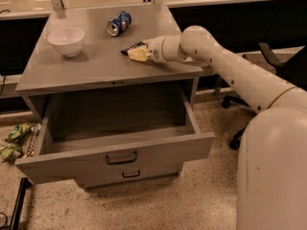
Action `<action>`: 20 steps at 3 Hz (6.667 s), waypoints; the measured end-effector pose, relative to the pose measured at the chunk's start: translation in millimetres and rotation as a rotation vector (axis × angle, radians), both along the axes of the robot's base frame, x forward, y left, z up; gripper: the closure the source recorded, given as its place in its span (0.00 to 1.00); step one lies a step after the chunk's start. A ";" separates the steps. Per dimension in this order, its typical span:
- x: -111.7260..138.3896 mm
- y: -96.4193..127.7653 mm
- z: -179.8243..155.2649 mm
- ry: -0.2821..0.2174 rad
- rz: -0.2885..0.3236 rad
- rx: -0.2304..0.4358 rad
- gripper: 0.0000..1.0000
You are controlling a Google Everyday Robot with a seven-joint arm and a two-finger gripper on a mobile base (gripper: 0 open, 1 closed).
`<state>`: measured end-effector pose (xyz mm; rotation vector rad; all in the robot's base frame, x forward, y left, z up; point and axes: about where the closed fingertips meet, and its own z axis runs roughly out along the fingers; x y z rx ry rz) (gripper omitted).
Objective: Place rxbar blueberry into top drawer
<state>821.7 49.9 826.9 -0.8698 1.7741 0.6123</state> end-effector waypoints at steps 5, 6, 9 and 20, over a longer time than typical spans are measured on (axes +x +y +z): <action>-123.0 52.1 43.1 -0.003 0.121 0.069 1.00; -181.9 53.4 42.6 0.033 0.202 0.088 1.00; -278.1 52.0 -5.5 0.247 0.195 0.073 1.00; -232.5 72.3 76.1 -0.052 0.085 -0.022 0.64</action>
Offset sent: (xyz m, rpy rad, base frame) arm -0.0689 0.0449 0.0559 0.0067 -0.0338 0.1496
